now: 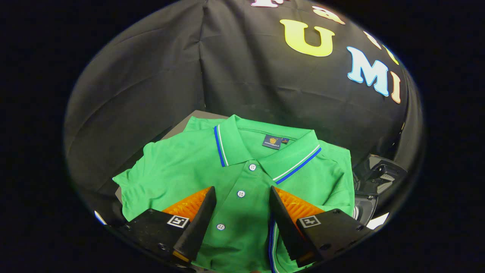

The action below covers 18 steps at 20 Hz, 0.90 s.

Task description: Put the clothes into the washing machine and then close the washing machine lid.

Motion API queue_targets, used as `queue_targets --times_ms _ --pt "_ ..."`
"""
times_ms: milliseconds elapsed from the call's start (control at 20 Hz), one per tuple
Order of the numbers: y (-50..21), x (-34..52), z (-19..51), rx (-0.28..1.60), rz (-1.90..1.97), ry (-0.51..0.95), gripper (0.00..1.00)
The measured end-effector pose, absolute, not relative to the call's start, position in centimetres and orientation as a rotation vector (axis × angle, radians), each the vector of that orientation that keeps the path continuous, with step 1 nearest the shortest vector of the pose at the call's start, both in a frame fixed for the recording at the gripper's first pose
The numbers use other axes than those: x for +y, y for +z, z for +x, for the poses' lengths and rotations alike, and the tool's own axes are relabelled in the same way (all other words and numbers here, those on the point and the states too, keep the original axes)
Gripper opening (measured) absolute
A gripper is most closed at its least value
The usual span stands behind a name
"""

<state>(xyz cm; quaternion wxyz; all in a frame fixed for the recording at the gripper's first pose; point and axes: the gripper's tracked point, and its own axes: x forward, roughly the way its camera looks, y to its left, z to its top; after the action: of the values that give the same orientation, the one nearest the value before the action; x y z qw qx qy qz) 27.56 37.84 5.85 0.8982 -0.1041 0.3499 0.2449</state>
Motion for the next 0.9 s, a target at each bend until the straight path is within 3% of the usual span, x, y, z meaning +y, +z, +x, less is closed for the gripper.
queue_targets --times_ms 50,350,900 --pt "5.8 38.0 27.3 0.727 -0.214 0.525 0.89" --pt "5.9 38.2 27.2 0.681 -0.280 0.541 0.02" --pt "6.7 38.1 27.2 0.683 -0.155 0.541 0.02"
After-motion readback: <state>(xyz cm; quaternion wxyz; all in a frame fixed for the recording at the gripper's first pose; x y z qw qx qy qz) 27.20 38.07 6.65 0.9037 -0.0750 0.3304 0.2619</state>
